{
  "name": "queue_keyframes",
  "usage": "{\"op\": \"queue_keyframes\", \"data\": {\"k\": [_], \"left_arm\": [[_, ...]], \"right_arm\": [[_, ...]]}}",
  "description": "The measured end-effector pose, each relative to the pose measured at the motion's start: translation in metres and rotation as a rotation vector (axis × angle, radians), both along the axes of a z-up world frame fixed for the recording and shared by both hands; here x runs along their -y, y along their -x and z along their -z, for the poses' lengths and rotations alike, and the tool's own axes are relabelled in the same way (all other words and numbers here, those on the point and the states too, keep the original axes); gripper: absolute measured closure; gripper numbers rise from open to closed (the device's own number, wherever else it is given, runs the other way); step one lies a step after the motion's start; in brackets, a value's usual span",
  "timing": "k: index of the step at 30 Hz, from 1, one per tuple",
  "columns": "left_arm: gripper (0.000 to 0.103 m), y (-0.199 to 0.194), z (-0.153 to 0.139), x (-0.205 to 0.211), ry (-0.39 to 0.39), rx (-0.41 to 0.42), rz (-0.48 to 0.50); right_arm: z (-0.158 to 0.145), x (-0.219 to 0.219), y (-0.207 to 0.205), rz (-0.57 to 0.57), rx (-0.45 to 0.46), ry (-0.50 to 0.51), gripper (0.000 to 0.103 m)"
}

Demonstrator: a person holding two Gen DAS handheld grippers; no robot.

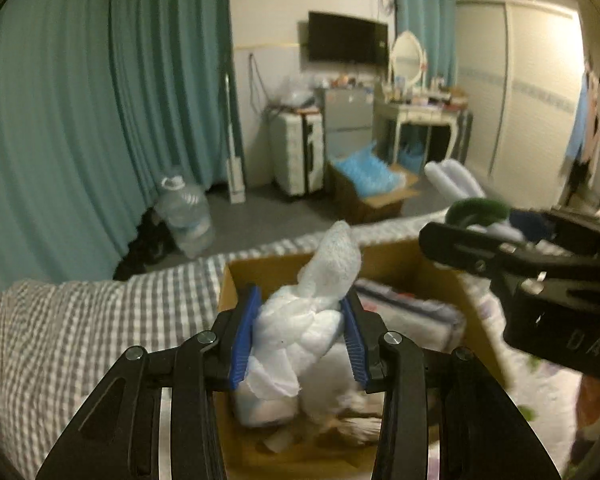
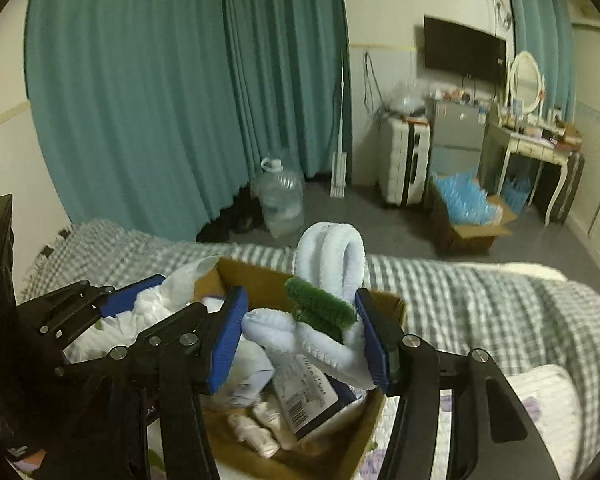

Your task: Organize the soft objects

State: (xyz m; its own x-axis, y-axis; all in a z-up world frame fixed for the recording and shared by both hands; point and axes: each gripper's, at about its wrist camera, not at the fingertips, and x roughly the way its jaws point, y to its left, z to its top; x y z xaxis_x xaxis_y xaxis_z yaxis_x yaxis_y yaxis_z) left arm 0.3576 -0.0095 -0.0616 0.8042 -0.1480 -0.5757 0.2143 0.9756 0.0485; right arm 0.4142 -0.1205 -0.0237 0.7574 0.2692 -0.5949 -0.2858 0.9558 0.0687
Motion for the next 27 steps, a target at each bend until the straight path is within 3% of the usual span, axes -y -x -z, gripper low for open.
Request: {"op": "queue_keyframes", "data": {"k": [3,5,7,11,16,19,22,27], "left_arm": [[0.06,-0.008,0.018,0.003,-0.033,0.017,-0.01],[0.058,-0.013,0.024,0.003,-0.027,0.01,-0.018],[0.026,-0.015,0.026,0.0,-0.016,-0.006,-0.065],[0.026,-0.006,0.006,-0.006,0.004,0.003,-0.129],[0.026,0.038,-0.058,-0.019,0.01,0.08,-0.161],[0.016,0.074,-0.104,-0.029,0.035,0.142,-0.165],[0.015,0.122,-0.158,-0.038,0.056,0.229,-0.168],[0.009,0.195,-0.223,-0.05,0.09,0.351,-0.171]], "right_arm": [[0.023,0.005,-0.014,-0.005,-0.03,-0.025,0.044],[0.032,0.011,-0.018,0.005,-0.039,-0.044,0.025],[0.035,0.019,-0.016,0.02,-0.039,-0.067,0.018],[0.018,0.03,-0.004,0.057,-0.028,-0.057,0.017],[-0.046,0.038,0.041,0.087,0.042,-0.053,0.015],[-0.097,0.036,0.085,0.092,0.116,-0.039,0.012],[-0.15,0.03,0.138,0.092,0.196,-0.016,0.008],[-0.219,0.027,0.218,0.106,0.316,-0.007,0.001]]}}
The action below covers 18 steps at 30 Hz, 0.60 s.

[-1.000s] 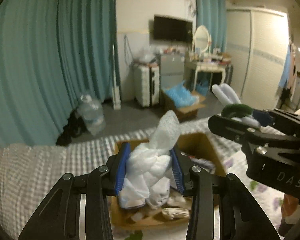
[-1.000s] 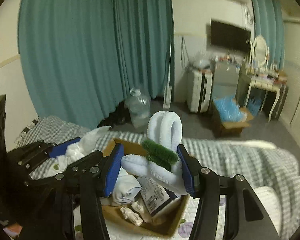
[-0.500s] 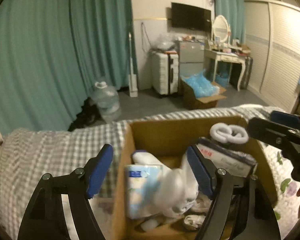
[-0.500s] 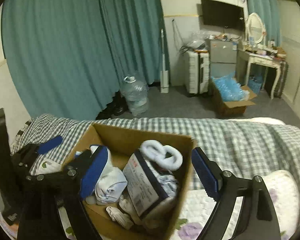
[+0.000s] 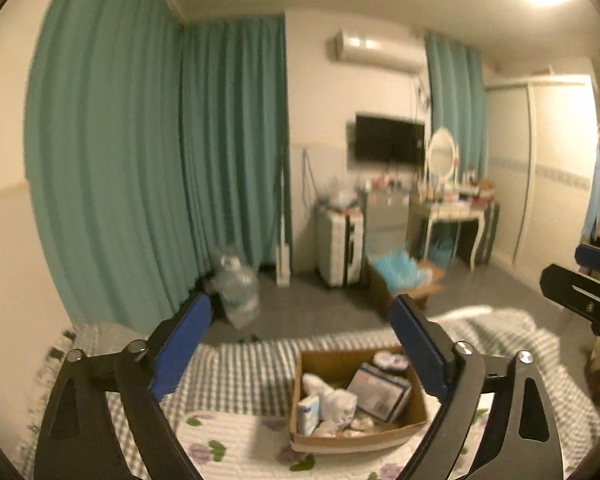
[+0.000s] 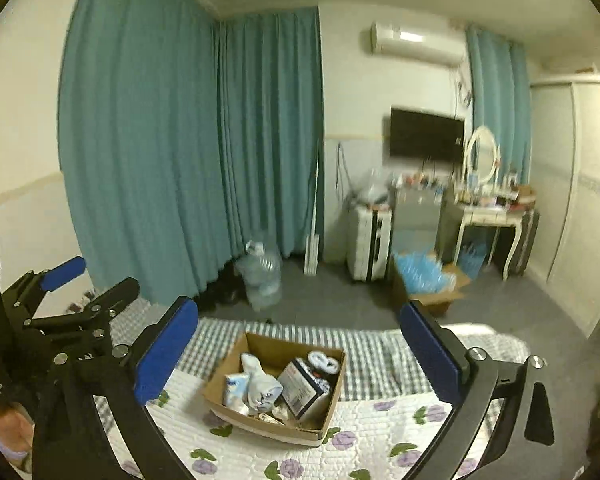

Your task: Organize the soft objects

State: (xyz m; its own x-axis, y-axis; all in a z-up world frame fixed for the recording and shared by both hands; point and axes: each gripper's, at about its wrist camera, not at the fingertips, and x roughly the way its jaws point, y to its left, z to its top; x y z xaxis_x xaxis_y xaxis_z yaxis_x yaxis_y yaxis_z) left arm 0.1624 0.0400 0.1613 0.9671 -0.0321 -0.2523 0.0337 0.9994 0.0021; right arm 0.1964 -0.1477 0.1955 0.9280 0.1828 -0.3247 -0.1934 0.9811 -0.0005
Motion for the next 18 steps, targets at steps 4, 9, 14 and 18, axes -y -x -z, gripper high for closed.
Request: {"op": "queue_keyframes", "data": {"k": [4,9,14,18], "left_arm": [[0.009,0.043,-0.029,-0.004,0.001,0.061,0.002],[0.009,0.103,-0.04,-0.011,0.004,0.161,-0.012],[0.006,0.148,-0.014,-0.016,0.008,0.268,-0.041],[0.006,0.153,0.022,-0.023,0.008,0.262,-0.051]], "right_arm": [[-0.031,0.004,0.052,0.021,0.059,-0.007,0.001],[-0.036,0.011,0.104,0.056,0.077,-0.052,0.0],[-0.004,0.009,0.155,0.022,0.152,-0.132,0.0],[0.035,0.0,0.168,0.004,0.218,-0.129,0.0]]}}
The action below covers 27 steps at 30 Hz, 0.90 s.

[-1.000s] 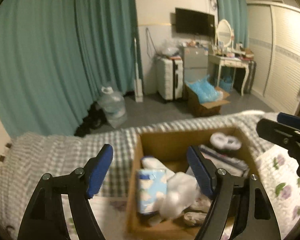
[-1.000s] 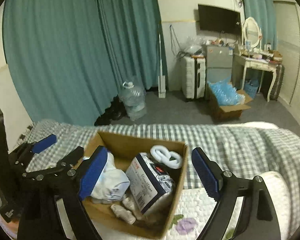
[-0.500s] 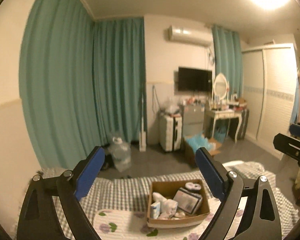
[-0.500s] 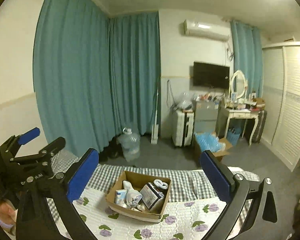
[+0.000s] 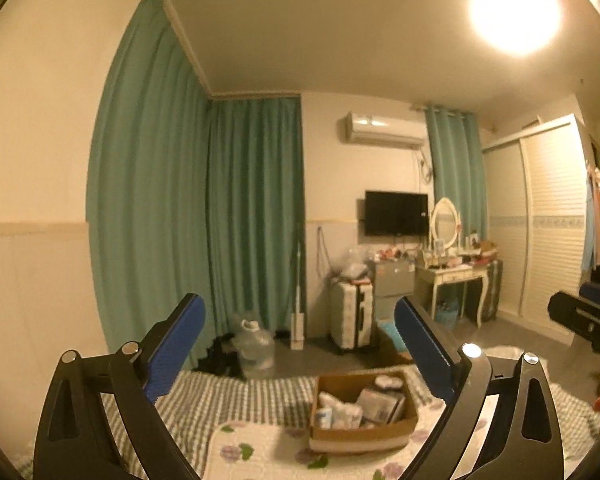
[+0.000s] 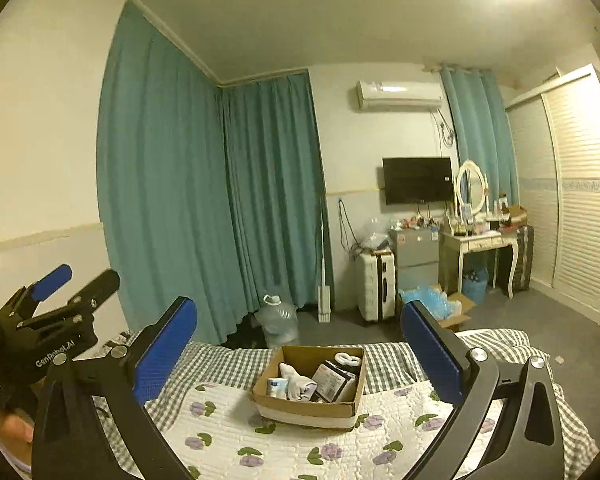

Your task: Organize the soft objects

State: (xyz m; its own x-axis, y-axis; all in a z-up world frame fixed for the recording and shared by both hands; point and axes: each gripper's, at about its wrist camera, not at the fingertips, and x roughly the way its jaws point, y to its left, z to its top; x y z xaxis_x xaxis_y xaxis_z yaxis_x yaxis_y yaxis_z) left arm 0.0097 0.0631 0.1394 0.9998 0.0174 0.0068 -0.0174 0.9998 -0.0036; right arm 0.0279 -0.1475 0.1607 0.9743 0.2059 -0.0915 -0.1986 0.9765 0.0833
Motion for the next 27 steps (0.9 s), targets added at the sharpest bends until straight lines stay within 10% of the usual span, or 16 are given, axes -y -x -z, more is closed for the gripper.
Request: {"op": "queue_keyframes", "data": {"k": [8,15,27], "left_arm": [[0.006,-0.045,0.082,-0.005,-0.015,-0.093,-0.002],[0.006,-0.106,0.145,-0.007,-0.034,-0.242,0.002],[0.006,-0.118,0.175,-0.009,-0.023,-0.313,0.03]], "right_arm": [[0.082,-0.025,-0.054,0.002,0.008,0.082,0.0],[0.162,-0.03,-0.136,0.048,-0.194,0.092,0.0],[0.194,-0.026,-0.161,0.079,-0.268,0.145,0.0]]}}
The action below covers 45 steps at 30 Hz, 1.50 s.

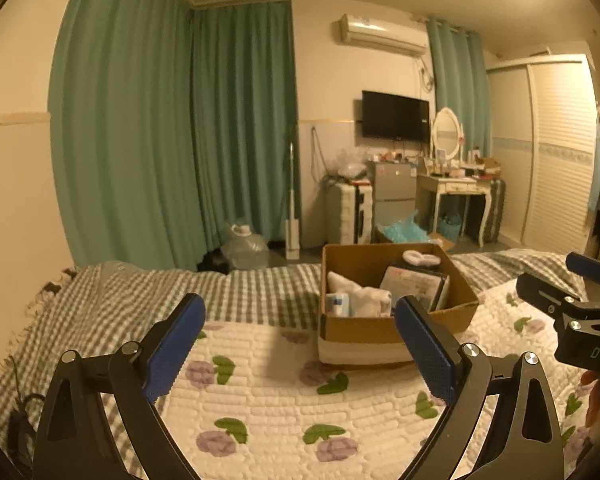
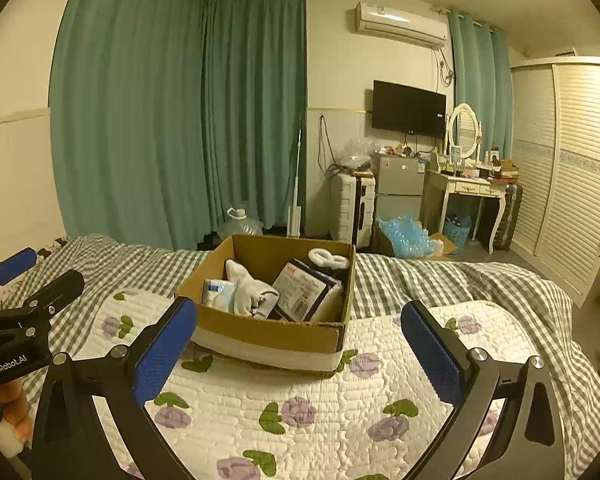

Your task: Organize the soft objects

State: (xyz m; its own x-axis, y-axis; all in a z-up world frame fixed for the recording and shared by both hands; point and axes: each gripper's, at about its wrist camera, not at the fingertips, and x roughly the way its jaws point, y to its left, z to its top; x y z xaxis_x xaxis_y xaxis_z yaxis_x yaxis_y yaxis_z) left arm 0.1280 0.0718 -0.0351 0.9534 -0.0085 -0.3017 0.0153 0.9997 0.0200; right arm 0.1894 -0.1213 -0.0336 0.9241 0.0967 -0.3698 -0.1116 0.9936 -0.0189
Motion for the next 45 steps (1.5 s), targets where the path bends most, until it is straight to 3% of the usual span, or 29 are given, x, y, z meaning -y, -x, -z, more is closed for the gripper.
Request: {"op": "queue_keyframes", "data": {"k": [45], "left_arm": [[0.006,0.003,0.008,0.008,0.016,-0.025,0.02]], "right_arm": [[0.003,0.0,0.002,0.014,-0.037,0.001,0.0]]}}
